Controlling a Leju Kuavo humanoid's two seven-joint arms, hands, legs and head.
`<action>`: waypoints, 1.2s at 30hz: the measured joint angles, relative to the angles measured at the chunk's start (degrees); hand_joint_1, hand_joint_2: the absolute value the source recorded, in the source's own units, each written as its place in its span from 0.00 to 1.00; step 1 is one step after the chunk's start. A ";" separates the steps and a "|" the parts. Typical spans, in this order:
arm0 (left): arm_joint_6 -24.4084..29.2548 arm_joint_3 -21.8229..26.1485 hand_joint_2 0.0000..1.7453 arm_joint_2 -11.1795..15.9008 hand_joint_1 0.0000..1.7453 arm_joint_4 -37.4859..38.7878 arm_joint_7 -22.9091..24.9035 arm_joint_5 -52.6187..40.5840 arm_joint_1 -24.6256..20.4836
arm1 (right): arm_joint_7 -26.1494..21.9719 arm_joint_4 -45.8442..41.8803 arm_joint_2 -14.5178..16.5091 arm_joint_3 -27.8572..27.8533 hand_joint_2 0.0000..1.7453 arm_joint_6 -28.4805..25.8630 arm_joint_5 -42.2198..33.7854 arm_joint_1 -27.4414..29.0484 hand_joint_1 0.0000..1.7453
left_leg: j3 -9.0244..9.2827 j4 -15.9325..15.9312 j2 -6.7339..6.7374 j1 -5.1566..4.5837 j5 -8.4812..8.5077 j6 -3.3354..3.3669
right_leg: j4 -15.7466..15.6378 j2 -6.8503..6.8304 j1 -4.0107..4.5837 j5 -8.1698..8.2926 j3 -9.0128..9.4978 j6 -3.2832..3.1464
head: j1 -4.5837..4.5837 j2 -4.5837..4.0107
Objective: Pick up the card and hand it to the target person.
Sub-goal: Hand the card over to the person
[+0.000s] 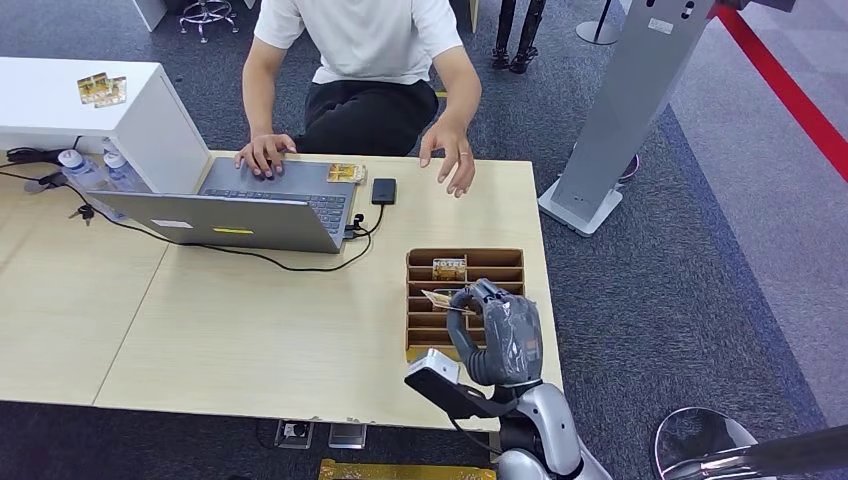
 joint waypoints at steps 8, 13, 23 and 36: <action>-0.14 -0.25 1.00 -0.01 0.00 0.00 -0.13 -2.07 -0.20 | 1.44 7.16 1.39 -0.02 1.00 3.59 -5.03 -10.99 0.89 | 0.00 0.01 0.00 0.00 0.03 0.01 | 0.02 0.00 0.00 0.02 0.00 0.01 | 0.03 0.00; -0.64 -0.99 1.00 -0.02 0.00 0.00 0.99 -3.73 -1.74 | 4.33 17.06 2.44 -0.13 1.00 7.19 -7.28 -23.01 0.89 | -0.02 0.01 0.00 0.00 0.08 0.01 | 0.03 -0.02 0.00 0.06 -0.01 0.03 | 0.03 0.00; -0.97 -1.97 1.00 -0.02 0.00 0.00 2.02 -3.37 -2.73 | 5.16 35.32 4.89 -0.15 1.00 7.56 -8.82 -34.26 0.89 | -0.09 0.02 -0.01 0.00 0.07 0.01 | 0.04 -0.02 0.00 0.06 -0.06 0.02 | 0.00 0.00; -1.39 -1.97 1.00 -0.02 0.00 0.01 0.90 -2.28 -2.39 | 3.79 43.92 7.56 0.09 1.00 5.36 -8.95 -35.91 0.00 | -0.07 0.02 -0.01 0.00 0.08 0.01 | 0.03 -0.02 0.00 0.06 -0.06 0.02 | -0.01 0.00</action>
